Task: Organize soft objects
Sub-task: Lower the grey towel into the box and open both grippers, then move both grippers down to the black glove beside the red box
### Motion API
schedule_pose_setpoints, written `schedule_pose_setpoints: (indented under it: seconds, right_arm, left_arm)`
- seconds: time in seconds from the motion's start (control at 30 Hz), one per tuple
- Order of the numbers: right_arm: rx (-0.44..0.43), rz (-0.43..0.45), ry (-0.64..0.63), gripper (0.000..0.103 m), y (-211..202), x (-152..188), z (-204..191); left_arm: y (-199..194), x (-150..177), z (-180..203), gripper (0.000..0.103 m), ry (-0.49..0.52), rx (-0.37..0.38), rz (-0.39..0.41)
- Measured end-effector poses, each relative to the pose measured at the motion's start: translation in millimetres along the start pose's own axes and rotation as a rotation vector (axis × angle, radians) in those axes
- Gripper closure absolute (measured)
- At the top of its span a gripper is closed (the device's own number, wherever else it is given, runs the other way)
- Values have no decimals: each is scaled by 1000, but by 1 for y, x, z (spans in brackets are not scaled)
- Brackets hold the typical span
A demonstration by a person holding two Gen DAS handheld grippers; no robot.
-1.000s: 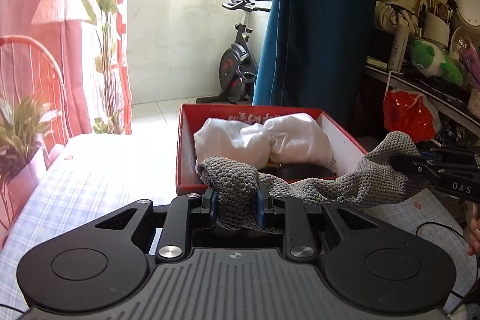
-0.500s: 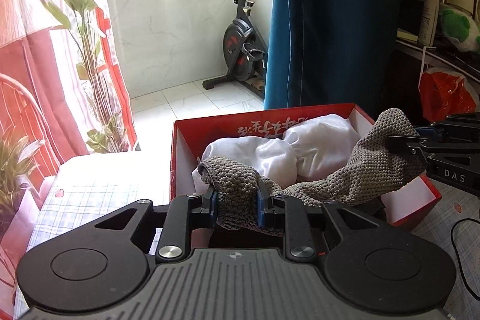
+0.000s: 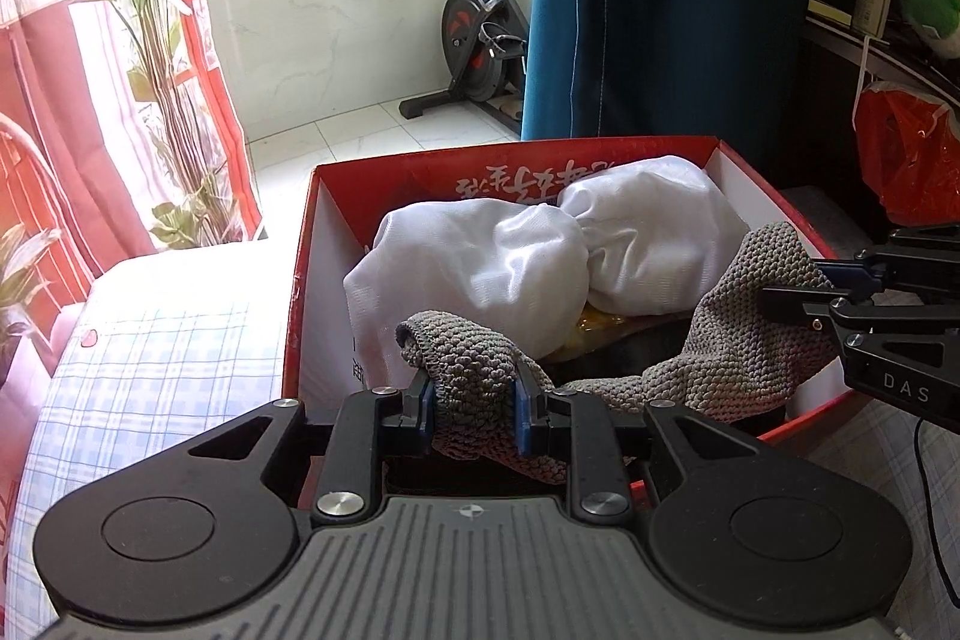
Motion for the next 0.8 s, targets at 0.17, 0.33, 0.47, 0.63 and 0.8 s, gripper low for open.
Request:
schedule_pose_setpoints:
  seconds: [0.17,0.33,0.47,0.63,0.8]
  right_arm:
    - [-10,-12,45,88,0,0,2]
    - [-12,-18,55,82,0,1,4]
    - [36,25,39,65,-7,3,2]
    - [90,106,31,34,-25,3,-1]
    - [70,182,21,27,-49,6,-8]
  left_arm:
    - [-4,-4,1,71,-8,22,13]
    - [-12,-7,0,48,-17,41,44]
    - [-19,-7,-2,37,-9,32,59]
    - [-34,-6,-3,23,-2,0,101]
    - [-51,4,1,17,10,4,134]
Point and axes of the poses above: each gripper's, at about its wrist camera, not at the fingertips, and y roughly the way its jaws point, z to its right, x to its underside, the point moved 2 cm from there along y, roughly the way its jaws point, and after that the axes turned 7 degrees about y, right-handed, at the moved point
